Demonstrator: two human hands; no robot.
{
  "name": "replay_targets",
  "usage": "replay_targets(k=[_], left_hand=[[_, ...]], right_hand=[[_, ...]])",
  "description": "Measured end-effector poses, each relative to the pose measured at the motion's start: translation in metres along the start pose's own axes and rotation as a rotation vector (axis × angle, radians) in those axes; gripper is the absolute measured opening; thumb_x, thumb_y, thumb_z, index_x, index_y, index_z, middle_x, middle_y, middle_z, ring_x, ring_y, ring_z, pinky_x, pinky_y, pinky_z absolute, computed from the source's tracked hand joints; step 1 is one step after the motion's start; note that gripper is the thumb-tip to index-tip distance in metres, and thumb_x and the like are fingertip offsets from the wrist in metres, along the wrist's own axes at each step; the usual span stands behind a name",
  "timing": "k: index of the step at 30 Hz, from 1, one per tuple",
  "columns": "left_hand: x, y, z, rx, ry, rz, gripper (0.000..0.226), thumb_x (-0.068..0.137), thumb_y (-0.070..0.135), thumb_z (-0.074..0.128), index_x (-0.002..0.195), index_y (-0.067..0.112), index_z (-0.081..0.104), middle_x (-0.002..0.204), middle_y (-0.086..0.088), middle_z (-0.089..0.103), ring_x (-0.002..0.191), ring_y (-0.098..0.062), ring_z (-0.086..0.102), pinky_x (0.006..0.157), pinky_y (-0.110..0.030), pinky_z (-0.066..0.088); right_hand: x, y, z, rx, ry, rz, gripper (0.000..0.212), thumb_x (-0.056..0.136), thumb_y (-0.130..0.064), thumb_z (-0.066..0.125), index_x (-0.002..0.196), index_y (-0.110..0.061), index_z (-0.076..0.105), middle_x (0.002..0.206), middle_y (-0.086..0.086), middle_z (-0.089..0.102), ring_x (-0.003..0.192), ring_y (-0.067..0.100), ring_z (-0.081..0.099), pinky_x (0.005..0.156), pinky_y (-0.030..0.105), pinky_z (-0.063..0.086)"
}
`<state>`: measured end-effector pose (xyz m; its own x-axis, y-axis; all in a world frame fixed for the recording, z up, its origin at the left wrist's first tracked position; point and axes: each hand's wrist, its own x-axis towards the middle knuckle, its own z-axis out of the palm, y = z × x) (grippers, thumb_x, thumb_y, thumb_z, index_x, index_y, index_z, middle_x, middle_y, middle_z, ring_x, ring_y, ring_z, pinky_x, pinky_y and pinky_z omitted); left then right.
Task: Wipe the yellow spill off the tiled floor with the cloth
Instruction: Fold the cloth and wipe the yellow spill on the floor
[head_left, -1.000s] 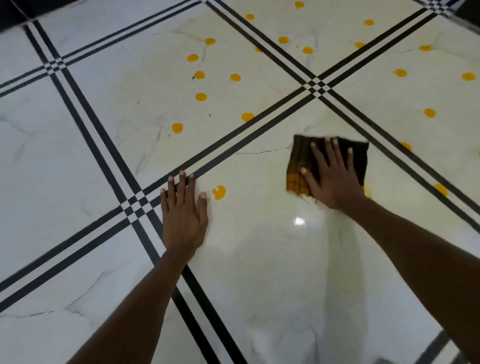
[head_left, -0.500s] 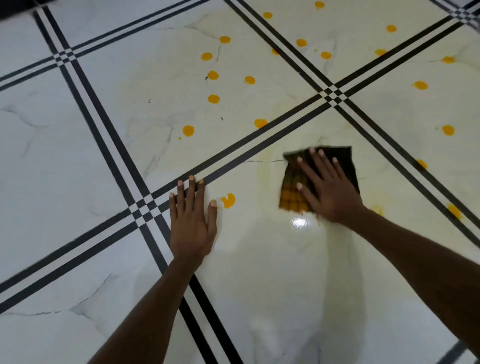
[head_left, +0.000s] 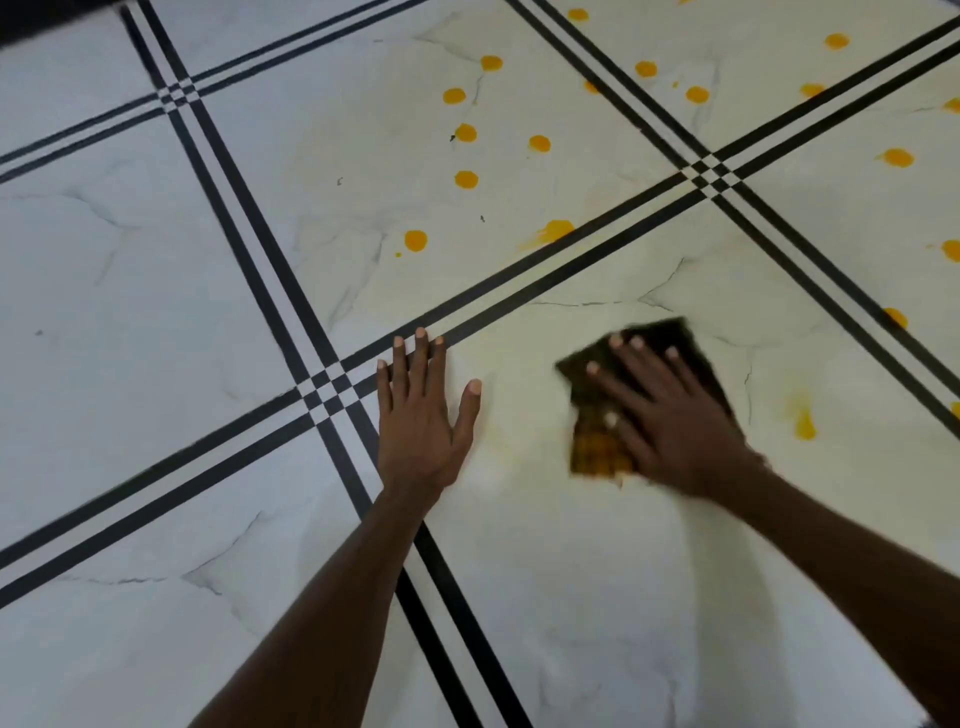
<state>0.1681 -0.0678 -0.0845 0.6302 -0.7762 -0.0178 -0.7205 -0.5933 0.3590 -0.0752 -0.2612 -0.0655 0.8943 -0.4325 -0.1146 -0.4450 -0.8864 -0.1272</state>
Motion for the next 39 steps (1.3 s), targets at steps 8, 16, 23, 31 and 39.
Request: replay_targets(k=[8,16,23,31,39], left_hand=[[0.000,-0.002,0.003,0.002,0.013,0.017,0.082,0.102,0.071,0.007,0.166,0.019,0.013,0.175,0.001,0.003,0.162,-0.018,-0.010,0.132,-0.048,0.002],[0.000,0.000,0.002,0.007,0.006,-0.002,0.087,0.100,0.075,0.008,0.166,0.019,0.010,0.176,0.000,0.000,0.162,-0.019,-0.011,0.132,-0.047,0.001],[0.000,0.001,0.004,0.004,0.024,0.005,0.087,0.100,0.075,0.008,0.166,0.019,0.012,0.175,0.001,0.002,0.162,-0.018,-0.010,0.132,-0.047,0.000],[-0.001,0.000,0.000,-0.030,0.009,0.009,0.088,0.099,0.076,0.006,0.166,0.019,0.013,0.175,0.000,0.003,0.162,-0.018,-0.009,0.132,-0.048,0.001],[0.004,0.020,0.009,-0.027,0.029,0.016,0.086,0.100,0.073,0.016,0.165,0.016,0.017,0.175,-0.004,0.009,0.162,-0.023,-0.004,0.131,-0.049,-0.001]], right_hand=[[0.123,-0.073,0.003,0.014,0.147,0.178,0.064,0.109,-0.050,0.015,0.168,-0.025,0.013,0.175,0.017,0.011,0.163,0.037,0.007,0.129,0.062,0.009],[-0.003,0.002,0.005,0.012,0.056,0.044,0.058,0.110,-0.048,0.019,0.166,-0.037,0.009,0.177,0.003,0.008,0.164,0.024,0.003,0.129,0.060,0.012],[0.114,-0.048,-0.001,0.023,0.135,0.224,0.066,0.106,-0.052,0.014,0.167,-0.027,0.019,0.174,0.017,0.015,0.162,0.038,0.010,0.128,0.065,0.009],[-0.048,-0.009,0.006,-0.013,-0.045,-0.204,0.058,0.112,-0.049,0.025,0.167,-0.038,0.010,0.177,-0.002,0.002,0.164,0.021,-0.003,0.132,0.055,0.003],[0.022,0.044,0.002,-0.001,0.148,0.449,0.064,0.108,-0.051,0.012,0.168,-0.028,0.014,0.175,0.013,0.014,0.162,0.036,0.011,0.128,0.063,0.003]])
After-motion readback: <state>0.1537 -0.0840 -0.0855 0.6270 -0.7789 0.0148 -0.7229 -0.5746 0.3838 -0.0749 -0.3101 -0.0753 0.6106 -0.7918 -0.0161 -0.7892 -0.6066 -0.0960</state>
